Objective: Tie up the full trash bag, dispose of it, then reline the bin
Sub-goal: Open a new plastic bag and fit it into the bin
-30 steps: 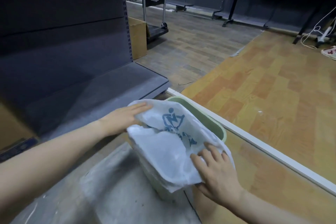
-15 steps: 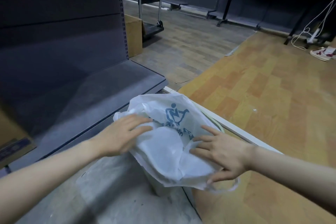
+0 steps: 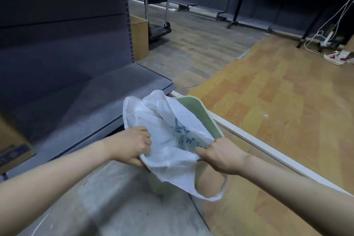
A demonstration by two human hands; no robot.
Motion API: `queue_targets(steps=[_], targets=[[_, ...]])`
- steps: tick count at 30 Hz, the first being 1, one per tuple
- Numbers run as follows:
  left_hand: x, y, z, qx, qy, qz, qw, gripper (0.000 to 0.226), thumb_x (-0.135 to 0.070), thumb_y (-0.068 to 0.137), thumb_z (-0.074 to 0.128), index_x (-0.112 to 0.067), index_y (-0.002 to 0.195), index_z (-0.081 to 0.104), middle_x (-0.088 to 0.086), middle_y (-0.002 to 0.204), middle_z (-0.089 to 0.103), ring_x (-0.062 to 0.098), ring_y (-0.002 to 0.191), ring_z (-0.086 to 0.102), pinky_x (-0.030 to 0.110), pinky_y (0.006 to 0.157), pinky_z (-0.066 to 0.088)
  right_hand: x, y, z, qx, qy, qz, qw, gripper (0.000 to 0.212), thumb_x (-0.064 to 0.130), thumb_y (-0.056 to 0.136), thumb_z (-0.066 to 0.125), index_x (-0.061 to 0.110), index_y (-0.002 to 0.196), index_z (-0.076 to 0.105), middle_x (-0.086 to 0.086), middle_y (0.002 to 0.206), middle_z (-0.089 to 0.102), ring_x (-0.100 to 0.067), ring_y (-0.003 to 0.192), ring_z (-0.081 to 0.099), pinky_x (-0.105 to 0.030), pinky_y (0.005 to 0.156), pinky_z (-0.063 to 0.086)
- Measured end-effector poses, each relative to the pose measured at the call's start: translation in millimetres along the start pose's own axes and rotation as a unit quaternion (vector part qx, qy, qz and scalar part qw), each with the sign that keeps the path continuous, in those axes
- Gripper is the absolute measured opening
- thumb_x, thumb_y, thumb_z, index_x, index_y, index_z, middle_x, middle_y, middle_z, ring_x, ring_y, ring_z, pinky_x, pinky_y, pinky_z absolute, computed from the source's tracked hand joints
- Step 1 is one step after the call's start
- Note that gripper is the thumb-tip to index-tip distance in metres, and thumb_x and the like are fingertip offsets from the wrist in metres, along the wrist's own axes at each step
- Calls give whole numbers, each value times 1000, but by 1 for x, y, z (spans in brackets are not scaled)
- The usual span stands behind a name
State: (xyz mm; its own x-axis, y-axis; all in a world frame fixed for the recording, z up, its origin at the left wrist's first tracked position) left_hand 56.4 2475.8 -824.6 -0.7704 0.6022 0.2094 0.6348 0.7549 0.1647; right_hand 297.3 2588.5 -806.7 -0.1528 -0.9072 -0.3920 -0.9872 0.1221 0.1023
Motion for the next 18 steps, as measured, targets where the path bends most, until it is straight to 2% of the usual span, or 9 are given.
queue_targets(steps=[4,6,8,10,11,12,14,16,18], targets=[[34,-16,-9,54,50,-27,997,47,-61,77,51,-22,52,55,-7,59,55,19,67,57,25,76,37,30,26,-9,5,11,104,995,67,17,28,84,19,61,25,-2,27,34,-28,35,-3,-18,54,-13],[41,-16,-17,86,109,-54,989,37,-59,72,48,-27,63,65,-10,76,64,18,89,65,32,91,44,46,37,-12,-15,29,125,992,72,15,15,81,18,59,24,-2,28,9,-21,49,-20,-19,58,-14],[43,-14,-19,118,142,-82,979,40,-51,77,52,-28,104,70,-3,123,63,19,129,50,38,111,29,52,45,-14,-23,51,128,990,73,16,8,79,17,54,22,0,49,-15,-17,53,-22,-18,60,-14],[40,-17,-16,215,93,-145,961,74,-49,83,53,-22,148,31,3,157,23,20,148,12,38,119,-3,50,50,-28,19,60,128,990,71,45,27,82,17,52,22,1,43,-6,-17,37,-10,-23,53,-14],[37,-18,-17,227,60,-161,958,90,-54,81,52,-21,152,8,2,160,10,19,148,2,38,115,-13,48,46,-32,60,63,107,990,66,69,50,65,17,51,24,2,38,10,-16,32,7,-26,46,-7],[31,-19,-18,206,37,-158,965,101,-63,79,48,-23,150,-11,1,160,4,18,148,-3,38,114,-16,42,42,-32,69,60,77,993,64,80,66,32,18,51,28,1,41,26,-16,37,23,-27,44,5],[16,-16,-24,155,0,-121,980,110,-82,73,37,-28,146,-25,-1,159,3,15,147,-1,40,116,-9,22,32,-29,66,104,30,992,76,73,76,-3,18,56,45,-2,54,46,-20,59,44,-30,65,27],[0,-2,-30,71,25,-70,995,106,-87,72,20,-17,150,6,3,153,32,16,142,28,46,115,18,6,24,-35,81,122,5,989,71,56,88,2,17,65,56,-3,68,59,-24,83,55,-40,96,27],[-19,18,-28,-15,44,-49,998,91,-79,81,16,-11,131,50,4,123,63,18,116,60,46,100,44,-10,15,-29,97,108,-26,989,52,41,86,14,15,69,56,-4,70,59,-27,80,57,-47,98,36]])
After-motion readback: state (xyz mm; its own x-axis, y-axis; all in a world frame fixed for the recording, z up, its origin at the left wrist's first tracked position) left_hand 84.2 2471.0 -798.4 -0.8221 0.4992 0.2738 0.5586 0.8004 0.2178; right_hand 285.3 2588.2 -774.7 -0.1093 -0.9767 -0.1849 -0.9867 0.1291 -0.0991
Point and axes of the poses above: each hand's wrist, its own y-axis towards the middle knuckle, its own z-axis out of the palm, x = y × z, the point moved 2 cm from there along y, towards the middle knuckle
